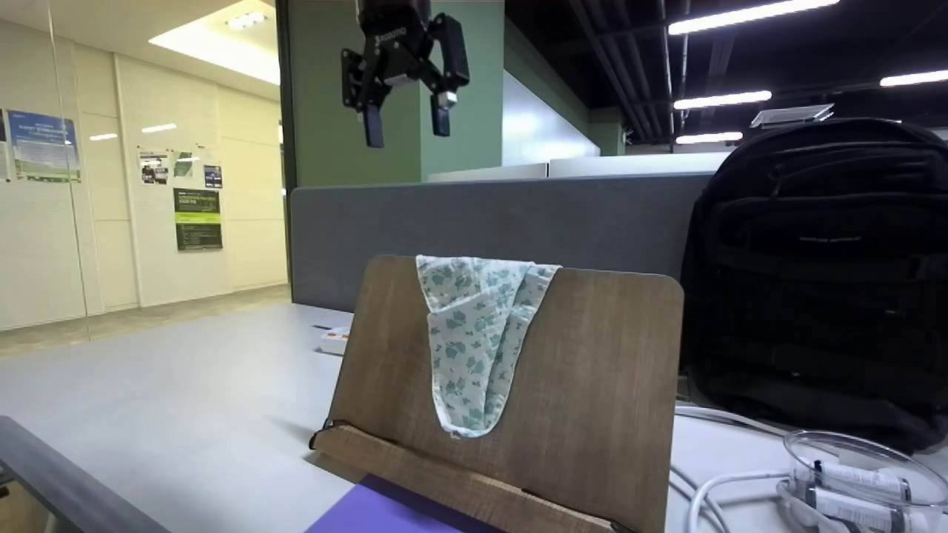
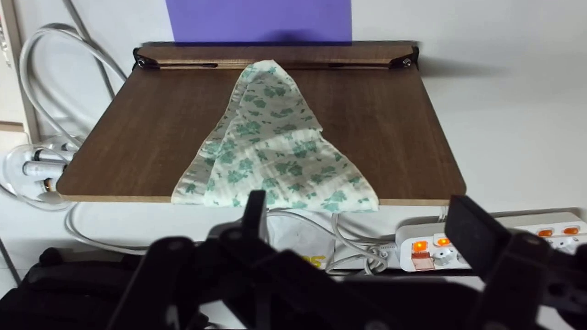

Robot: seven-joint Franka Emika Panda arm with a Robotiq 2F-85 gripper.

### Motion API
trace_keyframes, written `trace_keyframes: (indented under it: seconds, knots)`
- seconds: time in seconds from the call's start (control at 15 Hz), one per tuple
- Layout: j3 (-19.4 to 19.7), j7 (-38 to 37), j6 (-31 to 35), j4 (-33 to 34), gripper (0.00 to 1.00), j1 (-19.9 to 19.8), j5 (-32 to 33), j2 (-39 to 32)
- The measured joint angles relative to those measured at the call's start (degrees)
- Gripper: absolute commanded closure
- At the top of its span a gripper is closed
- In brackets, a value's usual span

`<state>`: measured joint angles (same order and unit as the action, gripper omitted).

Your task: Unhang the cloth from the stand

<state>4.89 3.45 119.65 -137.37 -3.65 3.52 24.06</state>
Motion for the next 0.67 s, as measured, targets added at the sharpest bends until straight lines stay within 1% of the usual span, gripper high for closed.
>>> trace_keyframes:
  seconds: [0.2,0.4,0.6,0.67]
  knots:
    - [2.0,0.0,0.4,-0.3,0.0,-1.8,-1.6,-0.8]
    - [2.0,-0.1,0.8,-0.3,0.0,-1.9,-1.7,-0.9]
    - [2.0,0.4,3.2,-0.4,0.0,-2.4,0.6,-1.5]
    - [2.2,1.6,4.1,-0.5,0.0,-2.7,1.9,-2.0]
